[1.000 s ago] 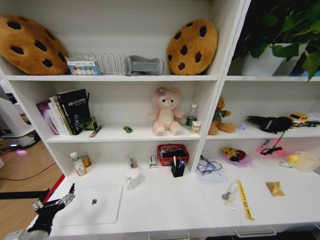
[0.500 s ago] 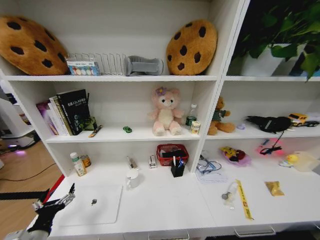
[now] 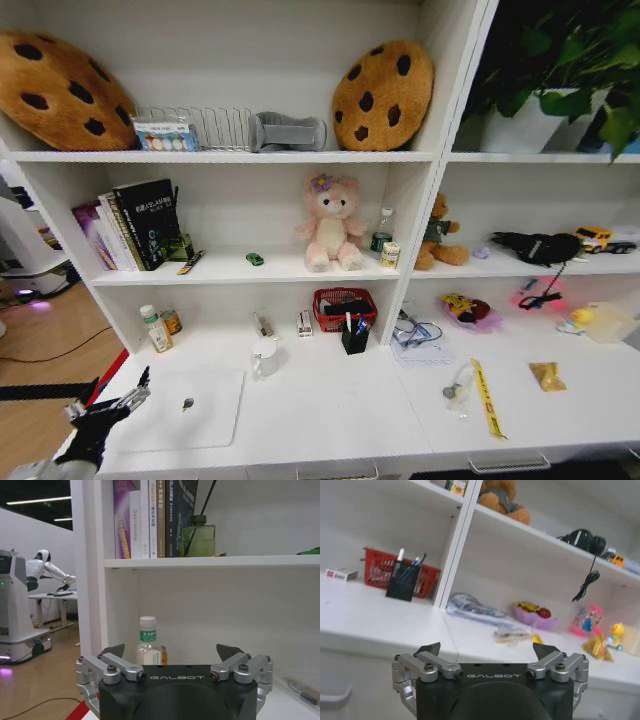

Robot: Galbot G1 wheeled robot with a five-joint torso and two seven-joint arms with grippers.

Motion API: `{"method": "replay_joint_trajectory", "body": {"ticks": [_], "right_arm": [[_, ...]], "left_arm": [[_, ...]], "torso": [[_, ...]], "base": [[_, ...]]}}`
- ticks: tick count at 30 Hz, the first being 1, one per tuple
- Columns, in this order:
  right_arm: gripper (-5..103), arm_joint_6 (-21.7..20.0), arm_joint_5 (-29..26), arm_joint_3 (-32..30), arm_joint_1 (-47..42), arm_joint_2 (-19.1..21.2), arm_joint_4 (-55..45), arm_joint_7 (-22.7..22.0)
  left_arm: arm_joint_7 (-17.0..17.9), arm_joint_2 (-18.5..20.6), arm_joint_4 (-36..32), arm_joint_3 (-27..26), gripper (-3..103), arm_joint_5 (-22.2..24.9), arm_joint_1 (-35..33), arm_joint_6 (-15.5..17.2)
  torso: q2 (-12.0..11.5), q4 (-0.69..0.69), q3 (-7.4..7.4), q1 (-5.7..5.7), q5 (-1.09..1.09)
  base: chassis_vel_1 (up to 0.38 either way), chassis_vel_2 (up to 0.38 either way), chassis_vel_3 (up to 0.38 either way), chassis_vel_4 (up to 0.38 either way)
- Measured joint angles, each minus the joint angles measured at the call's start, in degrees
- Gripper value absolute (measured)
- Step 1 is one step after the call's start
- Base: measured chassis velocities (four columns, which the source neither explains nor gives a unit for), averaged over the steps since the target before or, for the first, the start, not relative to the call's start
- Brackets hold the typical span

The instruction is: Organize the objects on the table.

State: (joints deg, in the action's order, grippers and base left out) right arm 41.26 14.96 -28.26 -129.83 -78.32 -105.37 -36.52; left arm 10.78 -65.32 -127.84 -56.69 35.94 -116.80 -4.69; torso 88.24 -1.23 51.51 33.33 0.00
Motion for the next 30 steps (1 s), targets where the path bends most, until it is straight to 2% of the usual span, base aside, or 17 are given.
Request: {"method": "replay_joint_trajectory", "body": {"ticks": [3, 5, 6, 9, 10, 12, 17, 22, 30], "right_arm": [[100, -3.06, -1.40, -1.48, -0.37, 0.46, -4.94, 0.98], [100, -6.17, -4.27, -3.76, 0.08, 1.11, -11.33, 3.34], [100, -6.17, -4.27, -3.76, 0.08, 1.11, -11.33, 3.34], [100, -11.27, -11.52, -6.44, 1.54, 2.25, -19.35, 6.93], [100, -11.27, -11.52, -6.44, 1.54, 2.25, -19.35, 6.93], [100, -14.34, -14.35, -8.13, 3.46, 2.93, -22.51, 8.39], [100, -18.96, -17.81, -10.08, 8.30, 3.82, -23.68, 10.74], [100, -21.56, -20.46, -11.08, 12.69, 3.96, -22.92, 12.68], [100, -22.25, -22.62, -12.41, 14.89, 4.82, -21.02, 13.96]], "left_arm": [[0.00, 0.00, 0.00, 0.00, 100, 0.00, 0.00, 0.00], [0.00, 0.00, 0.00, 0.00, 100, 0.00, 0.00, 0.00], [0.00, 0.00, 0.00, 0.00, 100, 0.00, 0.00, 0.00], [0.00, 0.00, 0.00, 0.00, 100, 0.00, 0.00, 0.00], [0.00, 0.00, 0.00, 0.00, 100, 0.00, 0.00, 0.00], [0.00, 0.00, 0.00, 0.00, 100, 0.00, 0.00, 0.00], [0.00, 0.00, 0.00, 0.00, 100, 0.00, 0.00, 0.00], [0.00, 0.00, 0.00, 0.00, 100, 0.00, 0.00, 0.00], [0.00, 0.00, 0.00, 0.00, 100, 0.00, 0.00, 0.00]], "torso": [[0.00, 0.00, 0.00, 0.00, 0.00], [0.00, 0.00, 0.00, 0.00, 0.00], [0.00, 0.00, 0.00, 0.00, 0.00], [-0.01, -0.01, 0.00, 0.00, 0.00], [-0.01, -0.01, 0.00, 0.00, 0.00], [0.00, -0.01, 0.00, 0.00, 0.00], [-0.01, -0.02, 0.00, 0.00, 0.00], [-0.01, -0.01, 0.00, 0.01, -0.01], [-0.02, -0.02, 0.01, 0.02, 0.01]], "base": [[0.000, 0.000, 0.000, 0.000], [0.000, 0.000, 0.000, 0.000], [0.000, 0.000, 0.000, 0.000], [0.000, 0.000, 0.000, 0.000], [0.000, 0.000, 0.000, 0.000], [0.000, 0.000, 0.000, 0.000], [0.000, 0.000, 0.000, 0.000], [-0.029, -0.028, 0.024, 0.026], [-0.157, -0.165, 0.159, 0.148]]}}
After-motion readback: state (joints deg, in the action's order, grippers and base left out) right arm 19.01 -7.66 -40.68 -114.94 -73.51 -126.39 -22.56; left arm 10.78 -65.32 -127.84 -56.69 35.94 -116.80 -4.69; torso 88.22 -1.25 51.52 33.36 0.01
